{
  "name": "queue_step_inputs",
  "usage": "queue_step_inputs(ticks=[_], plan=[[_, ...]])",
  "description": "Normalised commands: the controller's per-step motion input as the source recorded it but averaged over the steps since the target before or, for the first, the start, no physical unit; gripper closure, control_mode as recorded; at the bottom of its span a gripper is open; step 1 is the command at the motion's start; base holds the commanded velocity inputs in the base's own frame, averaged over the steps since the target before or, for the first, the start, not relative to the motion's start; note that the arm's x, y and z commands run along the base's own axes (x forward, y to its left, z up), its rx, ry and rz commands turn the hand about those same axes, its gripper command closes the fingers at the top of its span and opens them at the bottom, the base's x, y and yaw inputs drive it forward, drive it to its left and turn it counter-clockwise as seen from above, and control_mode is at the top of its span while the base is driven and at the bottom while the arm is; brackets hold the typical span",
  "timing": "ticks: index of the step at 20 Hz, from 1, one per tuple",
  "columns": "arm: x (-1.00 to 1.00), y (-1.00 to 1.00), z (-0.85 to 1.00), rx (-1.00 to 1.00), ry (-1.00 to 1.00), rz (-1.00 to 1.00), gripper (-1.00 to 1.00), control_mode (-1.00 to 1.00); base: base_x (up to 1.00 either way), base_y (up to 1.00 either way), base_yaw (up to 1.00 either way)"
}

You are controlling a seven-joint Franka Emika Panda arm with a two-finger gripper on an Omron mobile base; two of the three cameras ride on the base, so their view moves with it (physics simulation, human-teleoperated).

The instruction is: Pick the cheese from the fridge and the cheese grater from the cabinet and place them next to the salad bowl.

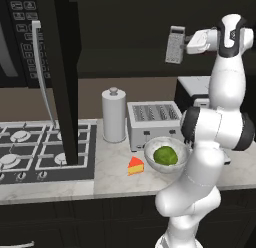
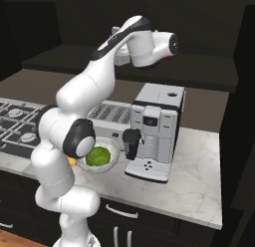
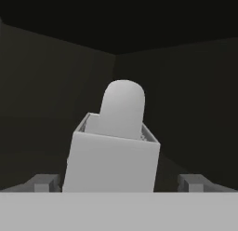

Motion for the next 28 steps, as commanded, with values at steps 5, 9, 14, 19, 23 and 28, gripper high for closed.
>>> queue_step_inputs(ticks=[5, 9, 14, 19, 23, 28], plan=[[0.09, 0.0, 0.0, 0.0, 0.02, 0.04, -1.0, -1.0, 0.0, 0.0, 0.0], [0.0, 0.0, 0.0, 0.0, 0.02, 0.08, -1.0, -1.0, 0.0, 0.0, 0.0], [0.0, 0.0, 0.0, 0.01, 0.06, 0.12, -1.0, -1.0, 0.0, 0.0, 0.0], [0.1, 0.0, 0.0, 0.03, 0.13, 0.05, -1.0, -1.0, 0.0, 0.0, 0.0], [0.14, 0.0, 0.0, 0.01, 0.01, 0.0, -1.0, -1.0, 0.0, 0.0, 0.0], [0.01, 0.06, 0.01, 0.0, -0.05, 0.02, -1.0, -1.0, 0.0, 0.0, 0.0]])
